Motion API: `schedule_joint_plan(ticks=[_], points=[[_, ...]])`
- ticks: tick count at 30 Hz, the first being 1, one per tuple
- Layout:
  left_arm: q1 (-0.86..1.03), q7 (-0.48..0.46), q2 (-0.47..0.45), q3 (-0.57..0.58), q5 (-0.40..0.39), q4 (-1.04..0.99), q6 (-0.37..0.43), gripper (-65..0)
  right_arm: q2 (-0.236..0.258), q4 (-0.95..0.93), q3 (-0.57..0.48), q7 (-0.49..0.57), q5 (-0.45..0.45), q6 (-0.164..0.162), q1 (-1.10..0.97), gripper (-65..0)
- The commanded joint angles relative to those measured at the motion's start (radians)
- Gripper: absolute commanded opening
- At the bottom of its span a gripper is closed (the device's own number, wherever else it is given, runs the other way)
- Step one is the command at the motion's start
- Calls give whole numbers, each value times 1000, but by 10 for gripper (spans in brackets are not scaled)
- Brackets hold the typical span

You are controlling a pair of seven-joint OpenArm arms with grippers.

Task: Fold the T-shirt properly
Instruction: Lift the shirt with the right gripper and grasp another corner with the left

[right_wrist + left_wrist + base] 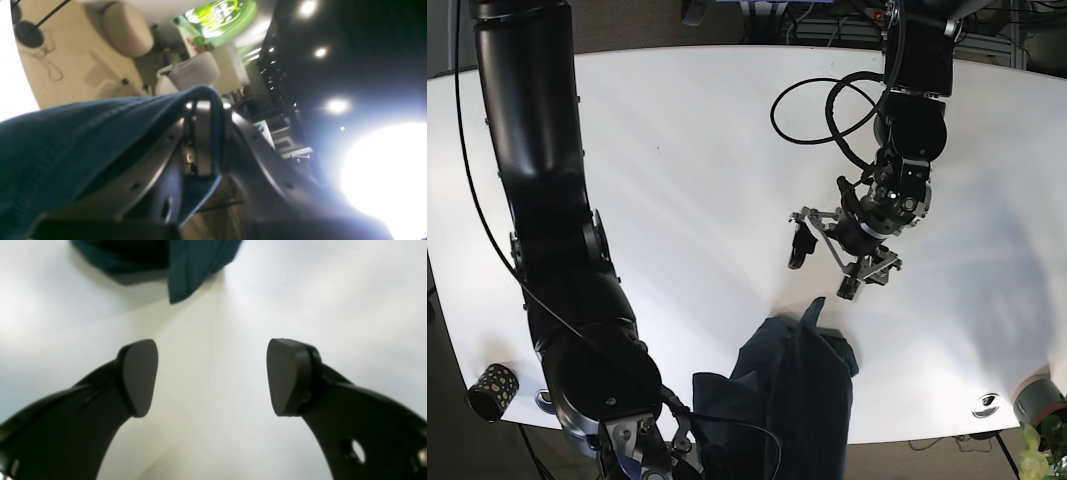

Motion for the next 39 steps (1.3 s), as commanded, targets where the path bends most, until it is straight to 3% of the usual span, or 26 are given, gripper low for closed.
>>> schedule_joint_plan(ticks=[1, 12, 20, 28, 33, 39], points=[[-48, -78, -1, 19, -6, -35, 4, -172, 1, 11, 12, 19, -8, -20, 49, -650], [-180, -363, 18, 137, -6, -345, 9, -176, -1, 11, 13, 19, -8, -20, 49, -650], [-298, -462, 59, 143, -6, -561, 146, -172, -1, 11, 13, 19, -8, -20, 49, -650], [-438, -583, 143, 143, 47, -827, 147, -172, -1, 11, 13, 19, -8, -20, 49, -650], [-510, -707, 197, 143, 77, -1002, 149, -172, -1, 12, 13, 19, -7, -20, 49, -650], [-585, -747, 209, 143, 80, -1131, 179, -179, -1, 12, 13, 19, -5, -20, 49, -650]])
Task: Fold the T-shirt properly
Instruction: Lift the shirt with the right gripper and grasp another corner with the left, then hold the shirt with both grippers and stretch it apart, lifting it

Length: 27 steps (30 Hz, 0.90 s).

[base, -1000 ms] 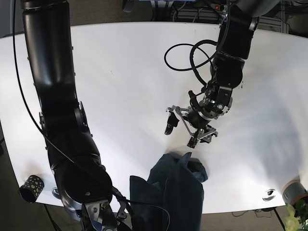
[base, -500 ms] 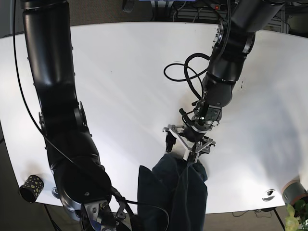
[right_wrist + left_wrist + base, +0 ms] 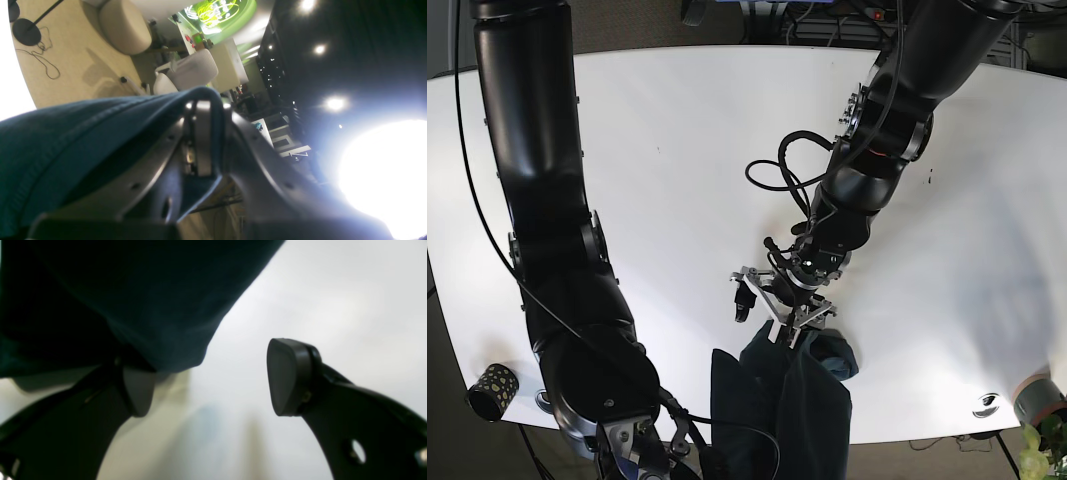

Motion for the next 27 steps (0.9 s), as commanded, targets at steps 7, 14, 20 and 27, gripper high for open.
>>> schedule_joint_plan(ticks=[7, 14, 20, 27], points=[[-65, -71, 0, 0, 33, -25, 164, -378, 1, 13, 13, 19, 5, -19, 45, -650], [-77, -68, 0, -2, 49, -22, 164, -643, -1, 13, 13, 19, 6, -19, 45, -650], [-44, -68, -20, -6, 44, -21, 162, -650, 6, -10, 24, 19, 0, -22, 45, -650], [122, 15, -155, -8, 42, 228, 161, -649, 4, -124, 194, 19, 1, -19, 45, -650]])
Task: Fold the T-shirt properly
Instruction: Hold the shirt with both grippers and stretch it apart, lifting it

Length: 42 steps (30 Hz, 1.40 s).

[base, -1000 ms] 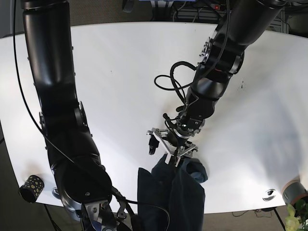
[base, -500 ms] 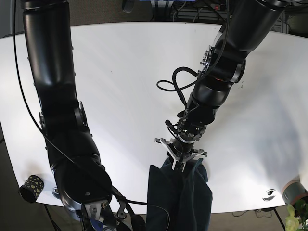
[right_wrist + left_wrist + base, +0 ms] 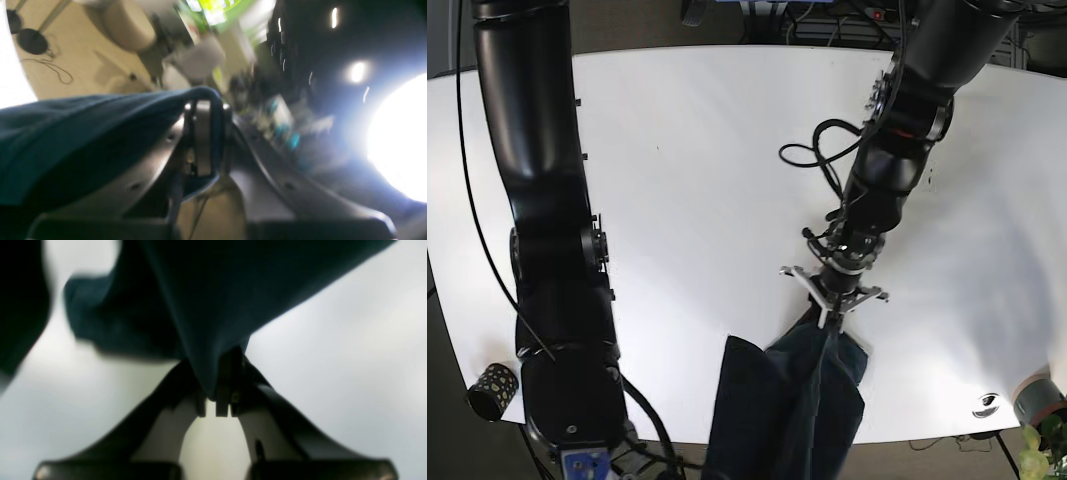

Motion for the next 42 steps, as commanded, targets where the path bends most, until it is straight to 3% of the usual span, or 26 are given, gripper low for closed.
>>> schedule_joint_plan(ticks=[1, 7, 14, 20, 30, 34, 42], points=[[25, 24, -70, -4, -5, 156, 10, -647, 8, -33, 47, 28, -11, -34, 46, -650], [149, 133, -159, -14, -5, 437, 10, -647, 8, -106, 92, 28, -14, -37, 46, -650], [209, 282, -227, -142, -5, 693, -1, -646, 8, -250, 167, 29, -14, -43, 46, -650], [150, 429, -267, -258, -2, 836, -145, -646, 5, -401, 287, 31, -14, -43, 46, -650], [-81, 650, -286, -283, 2, 934, -265, -646, 10, -435, 362, 22, -10, -35, 46, -650], [-121, 707, -294, -283, -1, 959, -300, -646, 36, -435, 363, -24, -2, -34, 46, -650], [-64, 742, -299, -284, -2, 966, -382, -646, 125, -243, 363, -129, 167, -34, -42, -650]])
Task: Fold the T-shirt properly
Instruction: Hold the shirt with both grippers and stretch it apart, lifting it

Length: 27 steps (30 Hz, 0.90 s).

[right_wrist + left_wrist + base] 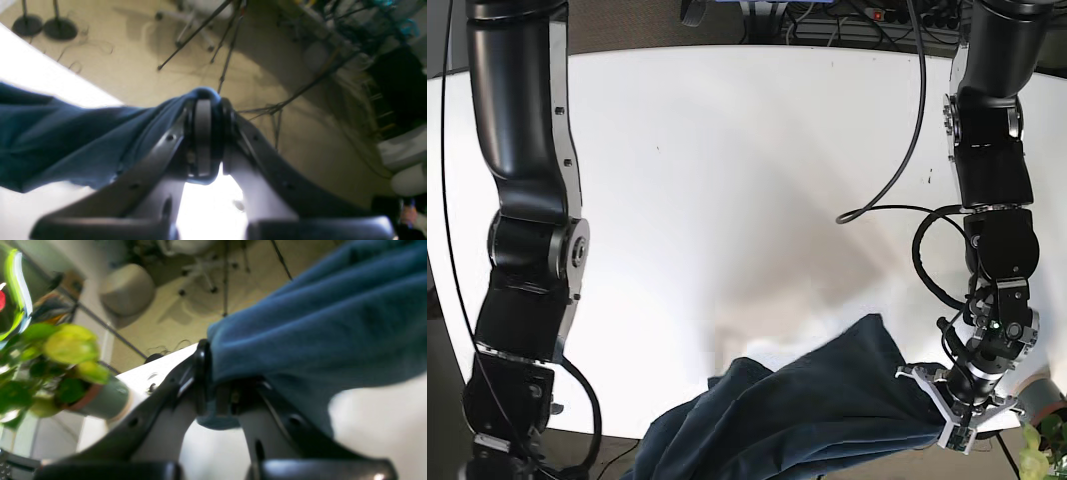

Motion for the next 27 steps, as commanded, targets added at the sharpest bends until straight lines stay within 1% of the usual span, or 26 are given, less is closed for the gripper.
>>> schedule_joint_plan(ticks=[1, 4, 7, 9, 12, 13, 15, 23, 27], points=[[4, -19, -9, -5, -1, 32, -10, -646, 23, 87, 3, -12, 41, -6, -15, -650], [80, -19, -27, -7, 0, 73, -29, -646, 40, 195, 3, -73, 82, -10, -116, -650], [150, -19, -36, -7, -1, 102, -42, -646, 51, 311, 9, -110, 127, -11, -239, -650], [192, -19, -38, -7, -1, 108, -42, -646, 54, 385, 46, -121, 148, -13, -323, -650], [256, -19, -41, -8, -1, 124, -42, -646, 34, 469, 100, -122, 158, -13, -446, -650], [281, -19, -53, -19, -1, 141, -42, -646, 26, 497, 120, -122, 159, -6, -490, -650], [339, -19, -61, -44, -1, 173, -42, -646, 14, 555, 152, -122, 159, -6, -573, -650], [491, -19, -66, -60, 0, 240, -42, -646, -41, 733, 217, -122, 159, -5, -826, -650], [571, -17, -67, -77, 0, 276, -42, -646, -84, 824, 244, -122, 161, -5, -955, -650]])
